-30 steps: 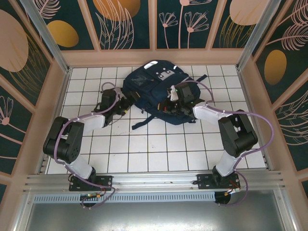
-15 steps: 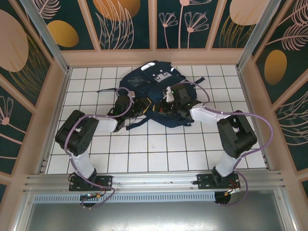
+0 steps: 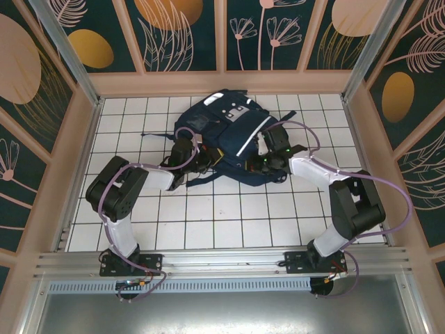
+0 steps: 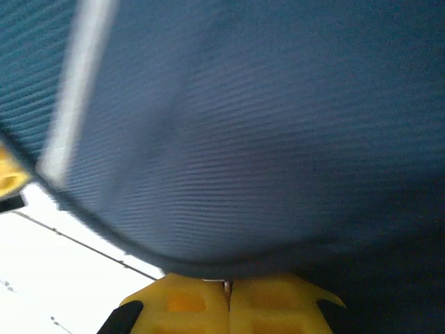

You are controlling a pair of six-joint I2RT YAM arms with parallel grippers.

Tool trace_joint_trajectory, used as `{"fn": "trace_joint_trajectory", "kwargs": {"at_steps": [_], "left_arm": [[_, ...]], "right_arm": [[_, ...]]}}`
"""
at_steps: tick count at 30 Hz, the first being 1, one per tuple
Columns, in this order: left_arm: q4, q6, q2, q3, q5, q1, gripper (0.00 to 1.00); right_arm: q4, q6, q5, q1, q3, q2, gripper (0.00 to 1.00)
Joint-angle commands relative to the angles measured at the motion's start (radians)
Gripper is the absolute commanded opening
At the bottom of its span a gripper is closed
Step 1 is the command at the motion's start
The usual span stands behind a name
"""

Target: Pack the student bag

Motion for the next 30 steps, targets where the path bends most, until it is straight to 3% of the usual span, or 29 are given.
{"fn": "trace_joint_trajectory", "kwargs": {"at_steps": [1,8,10,14,22,28,29,30], "left_arm": [[-0.066,0.078,-0.072,-0.007,-0.058,0.033,0.0],[-0.188,0.16,-0.108,-0.004,0.007,0.034,0.0],[-0.242,0.2,-0.12,0.0,0.013,0.038,0.0],[-0.298,0.256,-0.124,0.004,0.013,0.075,0.0],[-0.36,0.361,-0.026,0.158,0.011,0.163,0.0],[-0.421,0.415,0.087,0.363,-0.01,0.166,0.0],[-0.423,0.411,0.102,0.398,-0.003,0.168,0.02],[-0.429,0.405,0.117,0.423,0.006,0.169,0.11]], "right_arm": [[-0.219,-0.109,0.285,-0.074,0.061,-0.013,0.0],[-0.258,-0.171,0.694,-0.104,0.186,0.082,0.0],[-0.259,-0.187,0.72,-0.104,0.2,0.104,0.0],[-0.235,-0.195,0.606,-0.092,0.171,0.093,0.0],[-0.211,-0.224,0.135,-0.009,0.051,-0.01,0.0],[-0.179,-0.2,0.053,0.179,0.075,0.008,0.0],[-0.153,-0.19,0.048,0.199,0.084,0.024,0.0],[-0.118,-0.17,0.048,0.211,0.096,0.043,0.0]]}}
